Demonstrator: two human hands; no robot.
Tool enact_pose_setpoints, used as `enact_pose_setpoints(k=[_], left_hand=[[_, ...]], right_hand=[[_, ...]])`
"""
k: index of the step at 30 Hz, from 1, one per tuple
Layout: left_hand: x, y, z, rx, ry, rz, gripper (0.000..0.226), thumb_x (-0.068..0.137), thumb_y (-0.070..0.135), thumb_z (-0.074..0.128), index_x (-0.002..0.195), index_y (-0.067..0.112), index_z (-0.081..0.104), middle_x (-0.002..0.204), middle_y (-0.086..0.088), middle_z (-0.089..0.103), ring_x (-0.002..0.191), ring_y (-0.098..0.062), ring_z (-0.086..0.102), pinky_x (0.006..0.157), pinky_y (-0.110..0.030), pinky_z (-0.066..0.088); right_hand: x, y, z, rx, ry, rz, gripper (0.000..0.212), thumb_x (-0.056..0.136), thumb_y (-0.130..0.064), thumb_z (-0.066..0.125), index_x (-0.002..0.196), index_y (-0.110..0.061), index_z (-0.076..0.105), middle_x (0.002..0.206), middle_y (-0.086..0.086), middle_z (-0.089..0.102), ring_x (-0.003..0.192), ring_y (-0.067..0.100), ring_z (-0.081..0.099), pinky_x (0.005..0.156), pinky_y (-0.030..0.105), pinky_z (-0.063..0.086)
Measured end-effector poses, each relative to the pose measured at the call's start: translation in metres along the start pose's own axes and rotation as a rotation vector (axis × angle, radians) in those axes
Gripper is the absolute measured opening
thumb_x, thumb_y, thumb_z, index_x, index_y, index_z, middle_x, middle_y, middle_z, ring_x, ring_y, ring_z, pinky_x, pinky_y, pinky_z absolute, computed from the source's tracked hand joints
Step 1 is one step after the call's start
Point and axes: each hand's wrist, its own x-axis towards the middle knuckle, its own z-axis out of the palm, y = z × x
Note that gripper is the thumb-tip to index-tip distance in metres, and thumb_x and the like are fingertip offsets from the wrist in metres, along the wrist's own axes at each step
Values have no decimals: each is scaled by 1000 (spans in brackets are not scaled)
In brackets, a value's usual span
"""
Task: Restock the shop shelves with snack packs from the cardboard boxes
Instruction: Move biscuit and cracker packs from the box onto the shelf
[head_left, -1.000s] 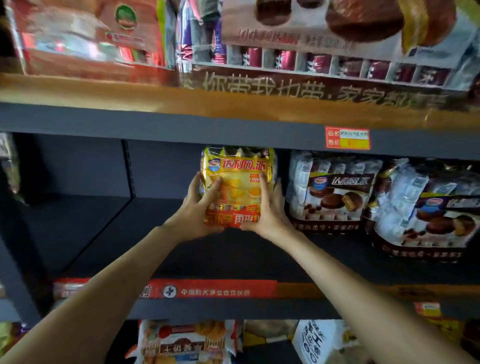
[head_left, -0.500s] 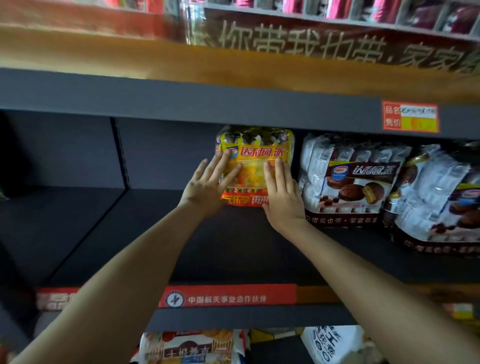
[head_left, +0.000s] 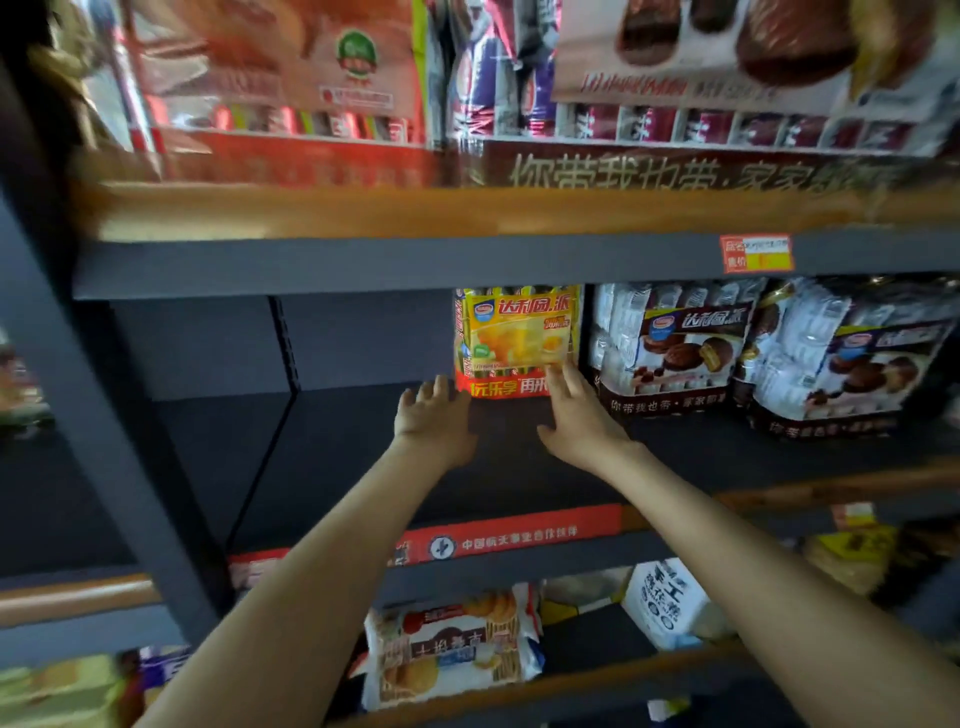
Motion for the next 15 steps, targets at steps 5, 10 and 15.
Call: enact_pose_setpoints(k=[5,10,15], left_hand=[[-56,-6,-8,-314,-60,16,50,94,47,47,133,16,47,130,-9,55,116,-29,55,88,-35,46],[-107,-3,-4,-269,13,110,48,98,43,42,138,16,40,124,-11,57,110,-30,57,74,-33,43],[-160,1,30,-179,147,147,54,99,40,40,147,17,28,147,-11,38,138,-31,33,114,-43,24]], right_hand=[[-57,-33,-1,145,110,113,59,96,-26,51,147,-7,28,151,11,28,139,28,28,110,40,33],[-114,-62,19,247,403,121,33,94,-14,53,126,-5,56,126,13,55,119,27,51,95,33,42],[-174,-80,41,359,639,11,22,92,-8,56,113,-5,62,110,8,61,105,23,58,85,22,42]])
